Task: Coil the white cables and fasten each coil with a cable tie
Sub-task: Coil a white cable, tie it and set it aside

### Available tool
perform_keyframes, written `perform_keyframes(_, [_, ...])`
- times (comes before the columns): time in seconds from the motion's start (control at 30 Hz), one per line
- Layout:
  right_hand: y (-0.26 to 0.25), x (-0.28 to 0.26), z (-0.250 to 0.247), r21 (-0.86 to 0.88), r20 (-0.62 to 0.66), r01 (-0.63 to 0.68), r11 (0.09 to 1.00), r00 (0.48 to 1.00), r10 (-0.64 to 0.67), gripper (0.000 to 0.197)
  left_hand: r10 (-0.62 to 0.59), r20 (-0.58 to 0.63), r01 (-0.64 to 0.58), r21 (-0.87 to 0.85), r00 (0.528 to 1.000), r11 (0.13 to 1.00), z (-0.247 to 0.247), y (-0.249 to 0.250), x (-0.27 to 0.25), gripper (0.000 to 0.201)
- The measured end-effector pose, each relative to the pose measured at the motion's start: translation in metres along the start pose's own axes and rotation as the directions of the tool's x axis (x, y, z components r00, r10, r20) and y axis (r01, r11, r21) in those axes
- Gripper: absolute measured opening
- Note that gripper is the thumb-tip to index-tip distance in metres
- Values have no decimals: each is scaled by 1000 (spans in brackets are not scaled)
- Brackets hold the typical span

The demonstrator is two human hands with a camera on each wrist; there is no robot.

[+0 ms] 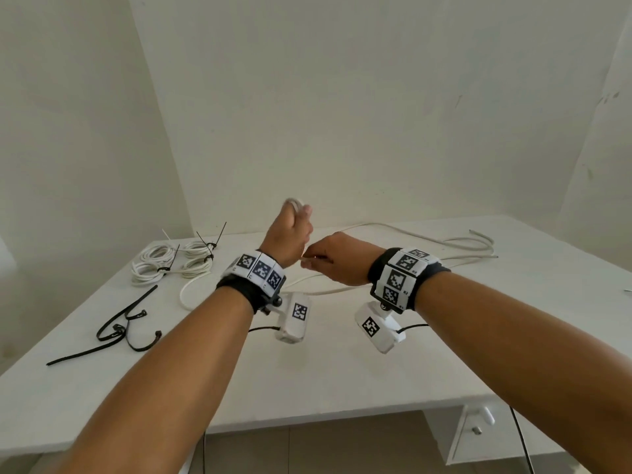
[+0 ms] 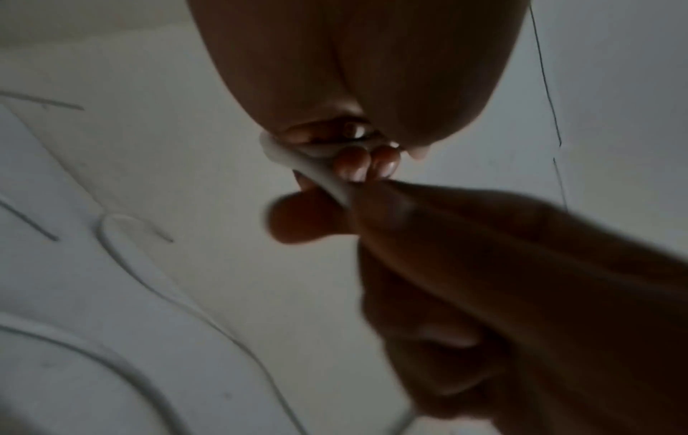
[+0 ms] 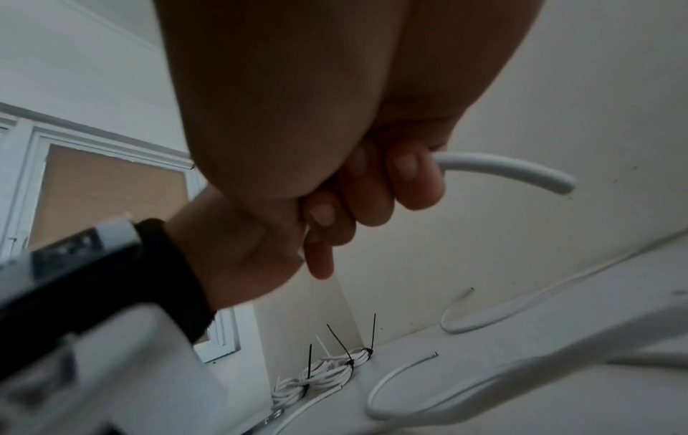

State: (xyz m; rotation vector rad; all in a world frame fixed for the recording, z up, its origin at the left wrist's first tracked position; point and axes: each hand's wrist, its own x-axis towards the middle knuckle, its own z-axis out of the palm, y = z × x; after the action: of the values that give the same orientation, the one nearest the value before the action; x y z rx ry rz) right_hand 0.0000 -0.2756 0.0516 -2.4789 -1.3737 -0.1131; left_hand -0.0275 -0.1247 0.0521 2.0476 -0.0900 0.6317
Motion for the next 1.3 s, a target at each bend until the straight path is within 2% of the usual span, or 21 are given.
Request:
perform_keyframes(0.13, [3, -7, -11, 4, 6, 38, 999, 999, -38, 21, -109, 163, 72, 219, 981, 973, -1, -20, -10, 27])
perform_keyframes(0.23, [5, -10, -21, 56, -23, 42, 998, 999, -41, 15, -204, 355, 171, 124, 912, 978, 1, -11, -21, 26])
perform_keyframes(0.33, [11, -7, -34, 168, -94, 12, 986, 996, 4, 10, -242, 411, 256, 20, 879, 966, 0, -2, -27, 36])
perform_keyframes(0.47, [19, -6, -49, 314, -170, 4, 949, 984, 52, 10, -219, 411, 270, -71, 885, 960, -3, -1, -36, 55])
perform_keyframes(0.53, [20, -5, -49, 352, -191, 22, 936, 980, 49, 14, -149, 420, 209, -101, 895, 973, -4, 3, -37, 56])
perform_keyframes(0.6, [22, -2, -47, 392, -247, 49, 919, 968, 54, 13, -100, 411, 196, -200, 906, 960, -6, 7, -37, 51])
perform_keyframes(0.77, [17, 2, -37, 487, -411, 202, 849, 912, 19, 12, -88, 375, 262, -443, 923, 857, -9, 12, -36, 45])
perform_keyframes(0.83, [12, 2, -31, 500, -455, 227, 836, 890, 30, 15, -81, 364, 275, -523, 928, 807, -10, 16, -35, 45])
perform_keyframes(1.03, [1, 1, -11, 620, -462, 274, 735, 885, 59, 34, -96, 246, 245, -696, 964, 675, -11, 29, -34, 48])
perform_keyframes(1.1, [0, 3, -8, 621, -458, 266, 737, 887, 66, 36, -99, 210, 224, -737, 973, 638, -8, 29, -35, 50])
perform_keyframes(1.2, [1, 4, -9, 546, -443, 230, 805, 895, 45, 39, -128, 154, 201, -776, 980, 598, -1, 26, -36, 56])
perform_keyframes(1.3, [5, 3, -7, 441, -479, 210, 873, 877, 31, 37, -166, 108, 192, -722, 980, 665, 2, 23, -34, 62])
